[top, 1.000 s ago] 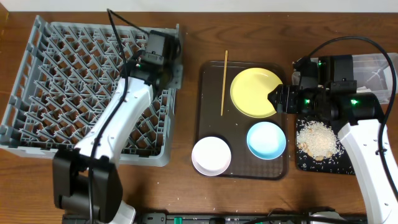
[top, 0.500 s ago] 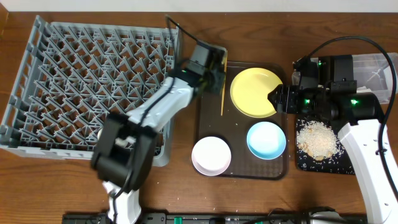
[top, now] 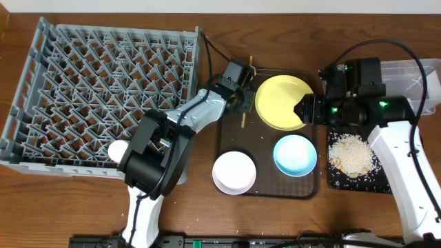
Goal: Sort waste into correct bins and load items into the dishwasher
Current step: 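Grasp the second chopstick with left gripper and place it in the rack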
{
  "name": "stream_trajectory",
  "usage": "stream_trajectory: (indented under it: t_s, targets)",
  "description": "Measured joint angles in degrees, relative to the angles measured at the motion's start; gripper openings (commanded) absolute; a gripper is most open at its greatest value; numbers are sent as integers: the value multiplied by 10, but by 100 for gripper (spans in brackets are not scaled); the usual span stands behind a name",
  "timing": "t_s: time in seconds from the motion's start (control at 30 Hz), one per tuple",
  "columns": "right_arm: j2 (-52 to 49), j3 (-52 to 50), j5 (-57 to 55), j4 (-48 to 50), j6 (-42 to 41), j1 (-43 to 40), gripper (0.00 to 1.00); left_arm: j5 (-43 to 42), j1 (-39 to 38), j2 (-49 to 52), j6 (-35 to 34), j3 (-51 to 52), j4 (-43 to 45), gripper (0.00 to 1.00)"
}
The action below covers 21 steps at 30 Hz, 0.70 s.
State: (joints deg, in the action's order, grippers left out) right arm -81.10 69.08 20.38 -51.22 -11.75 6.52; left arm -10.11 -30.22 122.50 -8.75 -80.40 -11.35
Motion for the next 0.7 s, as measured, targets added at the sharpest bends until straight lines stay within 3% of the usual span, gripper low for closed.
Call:
stream_trajectory:
  t_s: [0.17, 0.53, 0.7]
  targets:
    - [0, 0, 2, 0, 0, 0, 60, 11, 0, 1, -3, -4, -16, 8]
    - [0, 0, 2, 0, 0, 0, 60, 40, 0, -13, -2, -9, -56, 8]
    - [0, 0, 2, -2, 0, 0, 60, 78, 4, -95, -2, -3, -100, 8]
